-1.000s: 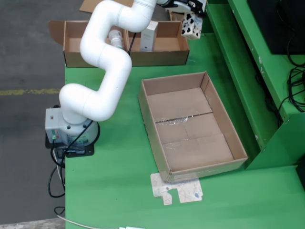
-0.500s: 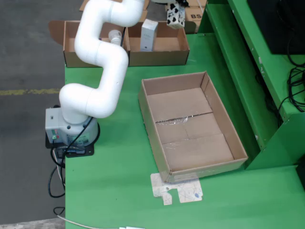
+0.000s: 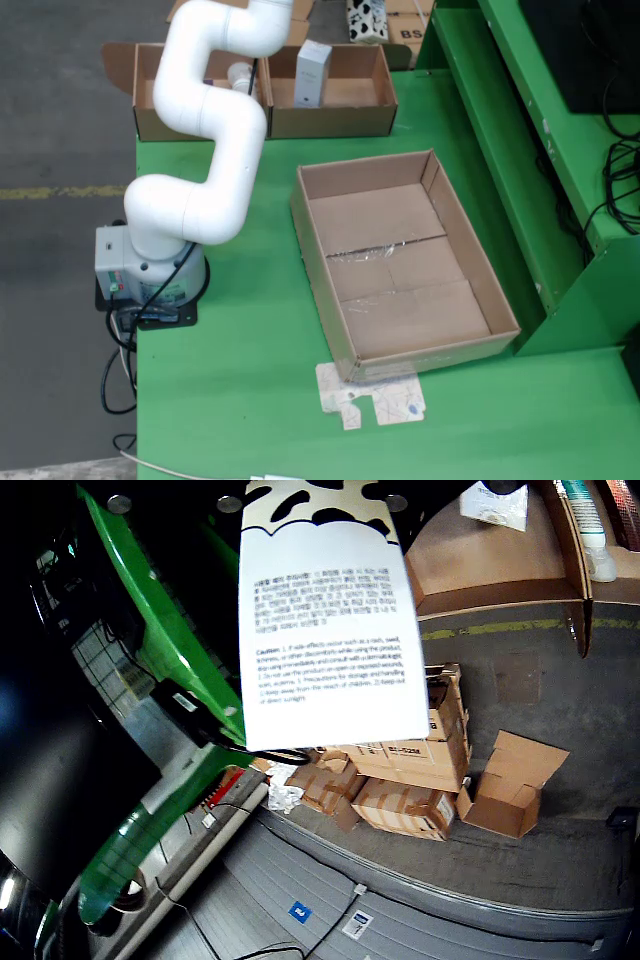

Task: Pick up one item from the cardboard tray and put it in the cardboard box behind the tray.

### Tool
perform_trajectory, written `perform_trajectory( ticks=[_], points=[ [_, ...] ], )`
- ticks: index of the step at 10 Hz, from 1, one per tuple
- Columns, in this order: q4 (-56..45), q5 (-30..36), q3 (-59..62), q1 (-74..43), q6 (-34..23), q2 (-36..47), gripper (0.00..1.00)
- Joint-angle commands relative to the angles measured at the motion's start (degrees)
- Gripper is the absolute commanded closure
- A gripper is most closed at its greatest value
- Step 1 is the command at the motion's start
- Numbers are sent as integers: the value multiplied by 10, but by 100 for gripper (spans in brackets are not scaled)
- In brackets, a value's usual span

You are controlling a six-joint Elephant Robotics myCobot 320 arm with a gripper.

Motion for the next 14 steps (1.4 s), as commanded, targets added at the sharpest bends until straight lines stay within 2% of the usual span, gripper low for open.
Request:
perform_trajectory(
  ticks=[1, 5, 14],
  points=[
    [10, -6, 16, 12, -11, 6, 100],
    [10, -6, 16, 122, -47, -42, 100],
    [11, -6, 16, 115, -52, -58, 100]
  ],
)
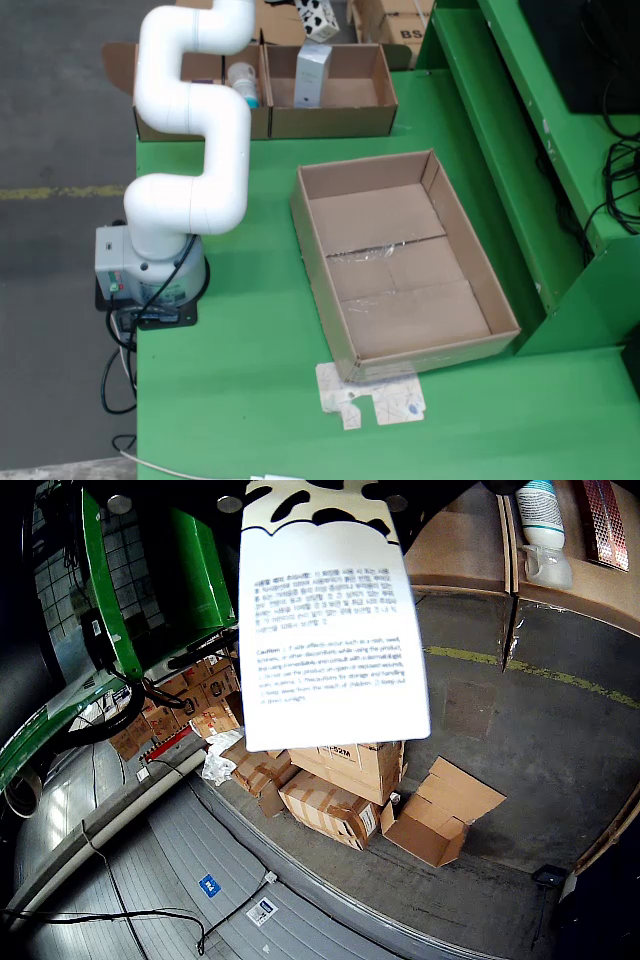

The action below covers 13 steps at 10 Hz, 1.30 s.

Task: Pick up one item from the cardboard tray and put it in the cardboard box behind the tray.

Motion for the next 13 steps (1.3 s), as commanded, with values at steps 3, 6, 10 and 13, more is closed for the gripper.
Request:
perform_trajectory(
  ticks=[3, 6, 10, 13],
  points=[
    [8, -6, 18, -36, 0, 16, 100],
    [9, -6, 18, -77, -27, 19, 100],
    [9, -6, 17, -92, -39, 6, 100],
    [9, -6, 17, -96, -38, -7, 100]
  ],
)
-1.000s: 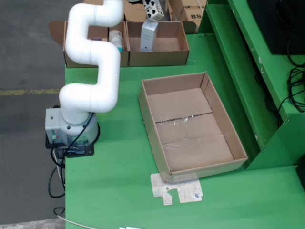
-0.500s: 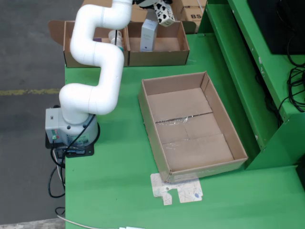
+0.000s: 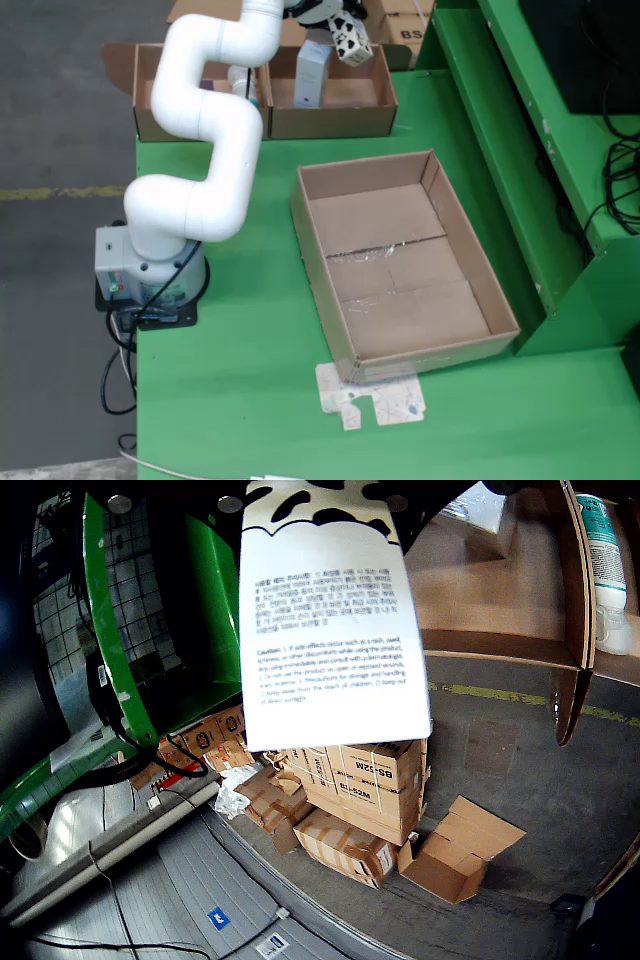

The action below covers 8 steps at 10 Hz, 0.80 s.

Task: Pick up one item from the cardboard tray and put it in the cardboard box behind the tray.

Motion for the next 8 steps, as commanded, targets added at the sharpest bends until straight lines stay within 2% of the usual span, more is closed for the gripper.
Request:
perform_trajectory(
  ticks=[1, 8],
  points=[
    [8, -6, 17, -3, 0, 11, 100],
    [8, -6, 17, -12, 4, -38, 100]
  ],
)
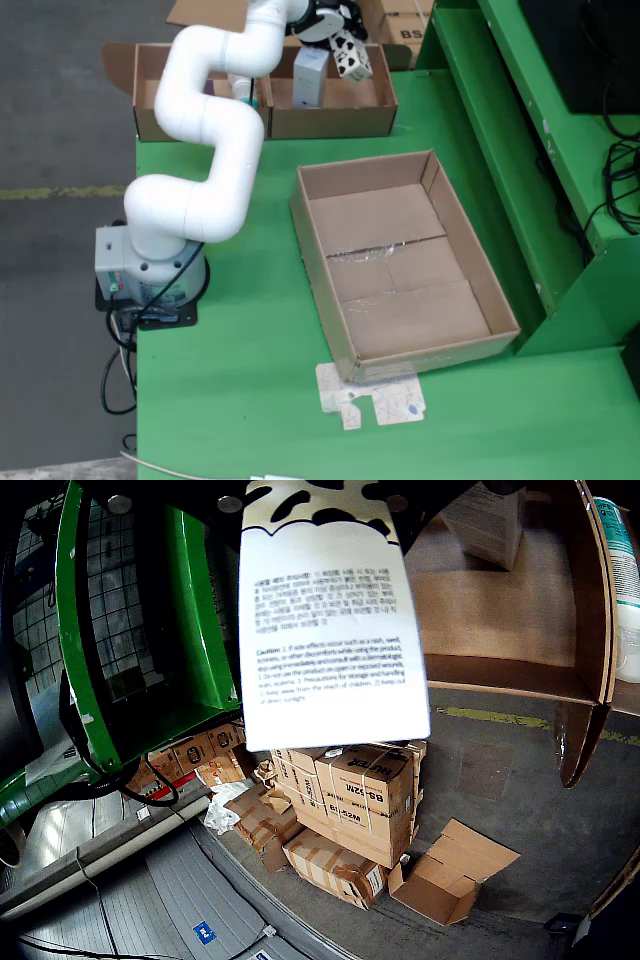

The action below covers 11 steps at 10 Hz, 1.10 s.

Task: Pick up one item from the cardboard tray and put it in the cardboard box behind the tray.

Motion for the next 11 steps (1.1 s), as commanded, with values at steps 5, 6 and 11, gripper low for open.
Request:
perform_trajectory(
  ticks=[5, 6, 11],
  points=[
    [7, -6, 17, 32, 0, 11, 100],
    [7, -6, 17, 33, 0, 3, 100],
    [7, -6, 17, 58, 0, -10, 100]
  ],
)
